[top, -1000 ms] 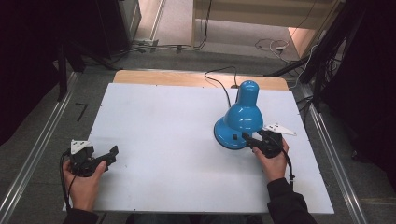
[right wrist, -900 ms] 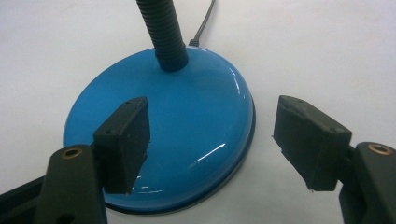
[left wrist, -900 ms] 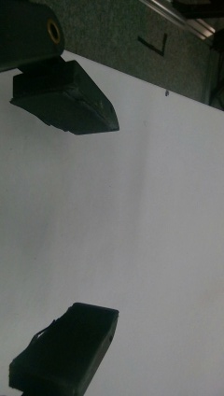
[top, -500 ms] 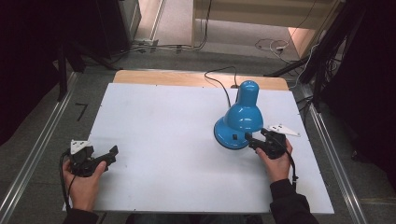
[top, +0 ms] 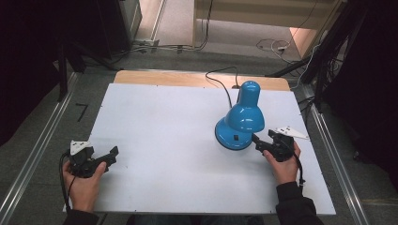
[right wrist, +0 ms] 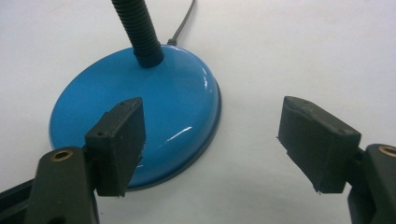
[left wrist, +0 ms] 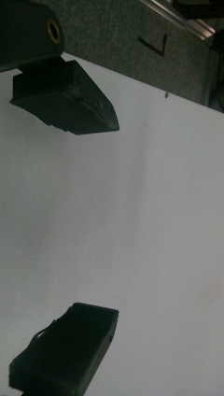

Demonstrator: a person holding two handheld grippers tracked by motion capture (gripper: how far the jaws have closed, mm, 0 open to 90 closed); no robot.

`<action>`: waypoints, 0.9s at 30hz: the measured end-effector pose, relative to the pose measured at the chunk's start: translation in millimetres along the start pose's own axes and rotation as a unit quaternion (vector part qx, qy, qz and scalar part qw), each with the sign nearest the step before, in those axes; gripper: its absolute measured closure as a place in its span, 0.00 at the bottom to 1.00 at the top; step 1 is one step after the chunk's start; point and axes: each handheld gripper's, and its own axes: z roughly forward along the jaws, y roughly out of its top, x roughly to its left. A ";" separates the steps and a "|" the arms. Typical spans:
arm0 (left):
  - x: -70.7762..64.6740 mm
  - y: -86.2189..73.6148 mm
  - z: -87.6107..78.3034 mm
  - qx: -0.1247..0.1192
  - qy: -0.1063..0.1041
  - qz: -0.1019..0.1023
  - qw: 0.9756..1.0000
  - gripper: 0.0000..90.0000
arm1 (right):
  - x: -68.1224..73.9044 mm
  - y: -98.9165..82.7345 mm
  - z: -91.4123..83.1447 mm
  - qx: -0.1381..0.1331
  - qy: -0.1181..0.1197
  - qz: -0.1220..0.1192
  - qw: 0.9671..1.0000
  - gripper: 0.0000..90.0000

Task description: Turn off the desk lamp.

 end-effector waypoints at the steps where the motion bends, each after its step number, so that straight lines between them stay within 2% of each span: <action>1: 0.1 0.0 0.0 0.000 0.000 0.000 1.000 0.11 | -1.2 -0.2 -1.1 -0.001 -0.001 0.001 1.000 0.24; 11: -0.3 0.0 -0.1 0.000 0.001 0.000 1.000 0.11 | -10.2 -4.0 -10.9 0.001 -0.010 -0.001 1.000 0.23; 27: -0.6 -0.2 0.4 0.002 0.002 0.000 1.000 0.11 | -22.6 -8.6 -26.0 -0.001 -0.009 0.006 1.000 0.22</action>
